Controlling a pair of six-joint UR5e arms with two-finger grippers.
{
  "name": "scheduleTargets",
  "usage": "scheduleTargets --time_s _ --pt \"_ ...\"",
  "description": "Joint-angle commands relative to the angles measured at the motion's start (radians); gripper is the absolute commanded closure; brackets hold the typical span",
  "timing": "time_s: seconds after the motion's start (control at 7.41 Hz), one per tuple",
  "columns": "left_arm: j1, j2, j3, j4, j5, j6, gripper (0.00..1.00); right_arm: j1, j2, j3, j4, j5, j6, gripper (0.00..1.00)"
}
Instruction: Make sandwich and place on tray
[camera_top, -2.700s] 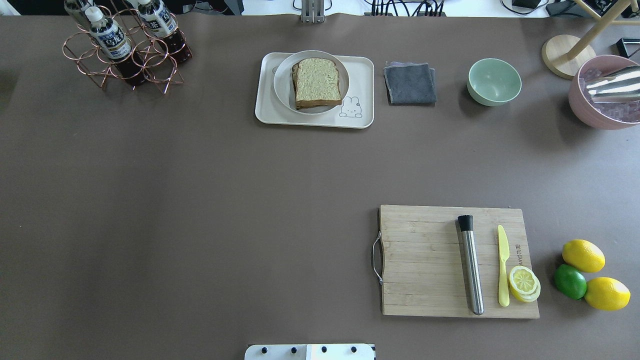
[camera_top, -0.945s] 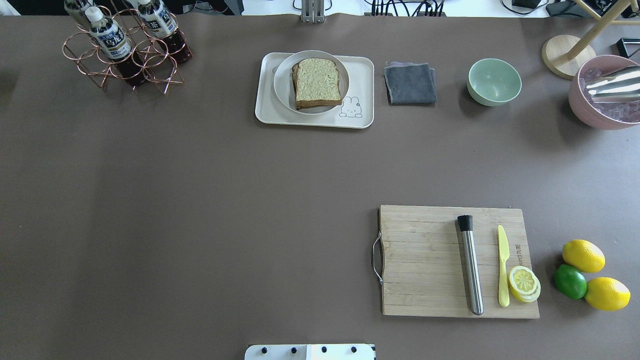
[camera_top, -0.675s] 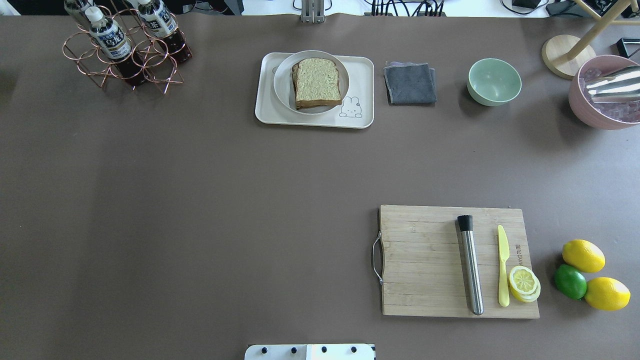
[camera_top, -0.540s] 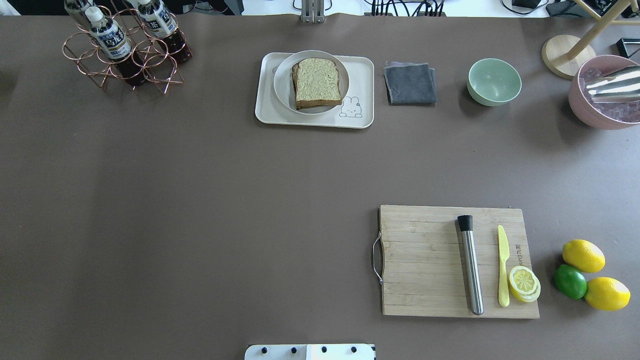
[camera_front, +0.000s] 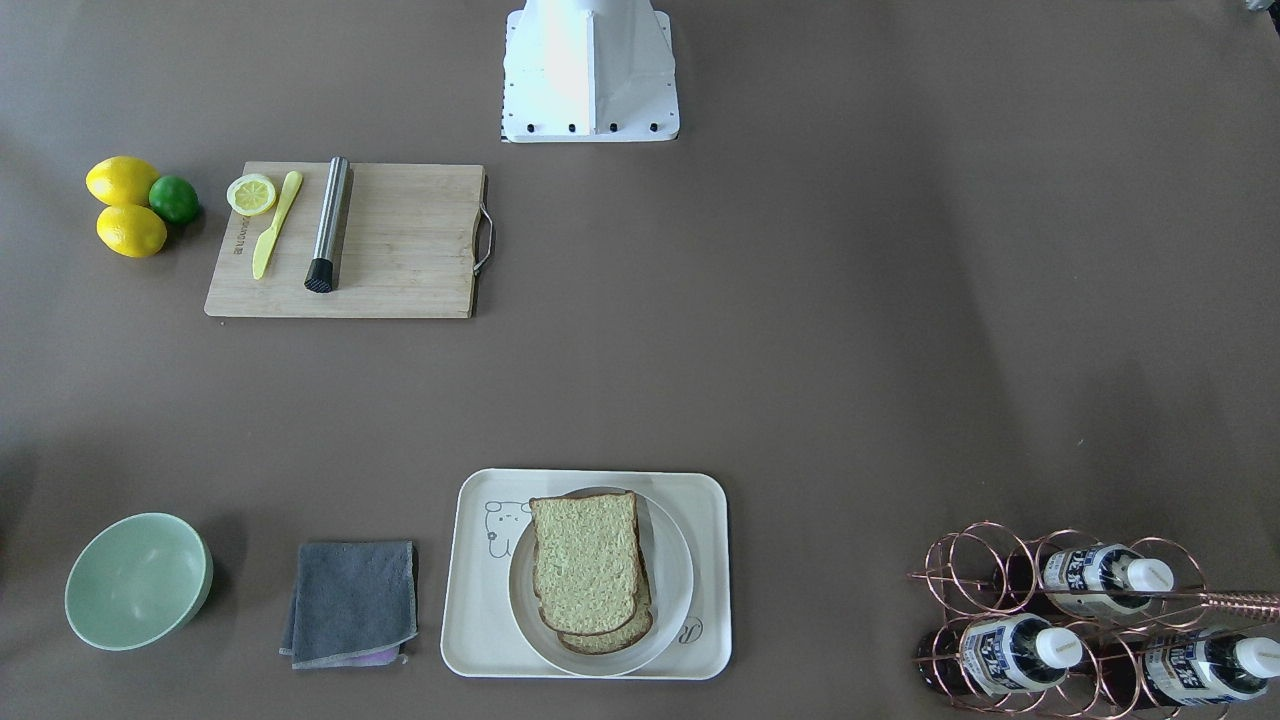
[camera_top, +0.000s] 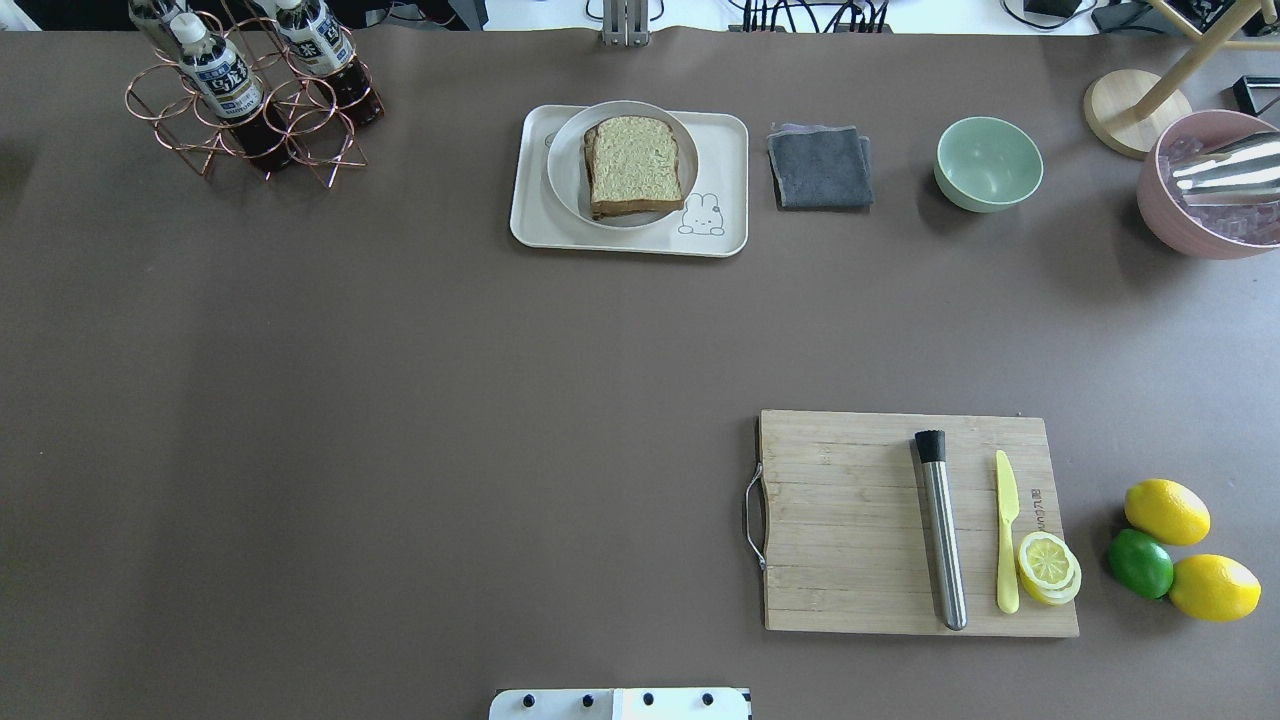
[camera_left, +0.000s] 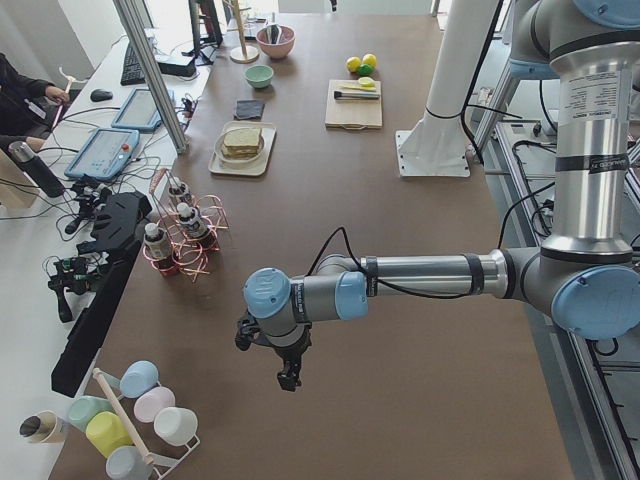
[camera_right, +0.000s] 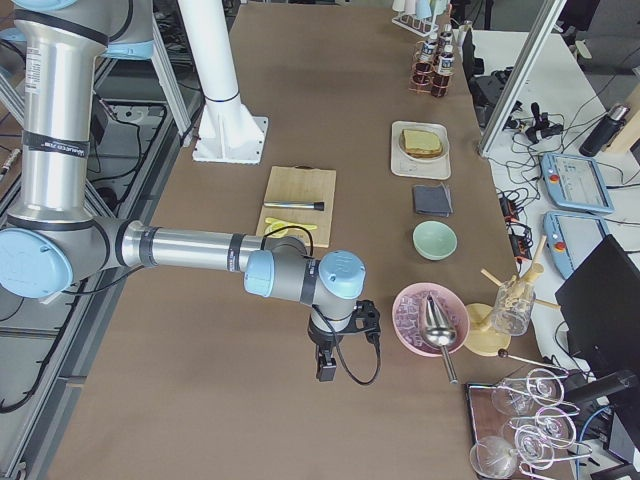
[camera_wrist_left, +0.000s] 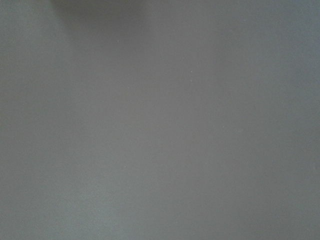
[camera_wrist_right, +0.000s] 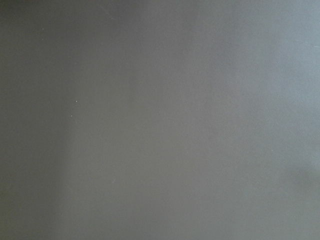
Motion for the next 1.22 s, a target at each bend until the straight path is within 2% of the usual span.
scheduleTargets --time_s 0.0,1.08 --pt "0.0 0.002 0.028 -0.001 -0.046 0.002 0.01 0.0 0.0 0.0 0.0 0.0 0.0 0.0" --pt "0.002 -0.011 0.029 0.006 -0.045 -0.002 0.01 0.0 0.001 0.003 0.0 0.0 -0.002 0.0"
